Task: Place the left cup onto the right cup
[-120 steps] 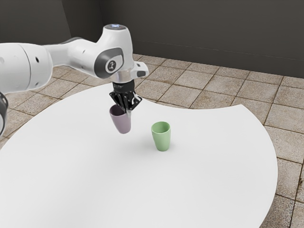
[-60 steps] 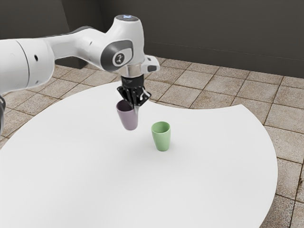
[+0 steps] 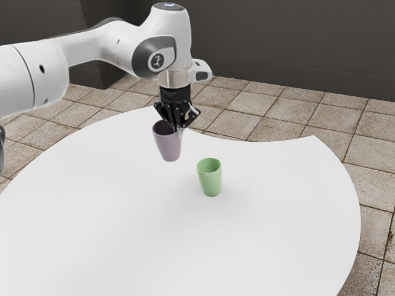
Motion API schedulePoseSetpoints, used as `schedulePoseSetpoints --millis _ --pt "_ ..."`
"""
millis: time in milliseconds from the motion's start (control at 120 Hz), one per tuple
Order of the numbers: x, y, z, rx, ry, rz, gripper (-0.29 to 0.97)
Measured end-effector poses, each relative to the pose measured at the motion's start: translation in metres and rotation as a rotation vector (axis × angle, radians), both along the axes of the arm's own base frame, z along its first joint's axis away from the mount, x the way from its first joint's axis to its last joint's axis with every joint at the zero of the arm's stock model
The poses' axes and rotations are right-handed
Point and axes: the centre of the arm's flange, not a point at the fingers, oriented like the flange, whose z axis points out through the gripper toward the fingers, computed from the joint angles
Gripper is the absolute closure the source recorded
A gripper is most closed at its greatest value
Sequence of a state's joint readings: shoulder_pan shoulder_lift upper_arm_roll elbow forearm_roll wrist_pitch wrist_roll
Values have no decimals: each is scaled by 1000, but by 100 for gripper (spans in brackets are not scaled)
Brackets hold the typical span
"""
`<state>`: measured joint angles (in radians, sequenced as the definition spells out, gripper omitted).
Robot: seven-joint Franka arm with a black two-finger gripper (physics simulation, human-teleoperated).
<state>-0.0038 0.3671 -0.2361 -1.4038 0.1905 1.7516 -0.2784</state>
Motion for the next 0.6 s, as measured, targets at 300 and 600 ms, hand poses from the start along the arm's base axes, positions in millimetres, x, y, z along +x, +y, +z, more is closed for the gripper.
schedulePoseSetpoints --millis 300,600 --pt "-3 -18 1 -2 14 2 79" --pt "-5 -33 14 -3 3 9 79"
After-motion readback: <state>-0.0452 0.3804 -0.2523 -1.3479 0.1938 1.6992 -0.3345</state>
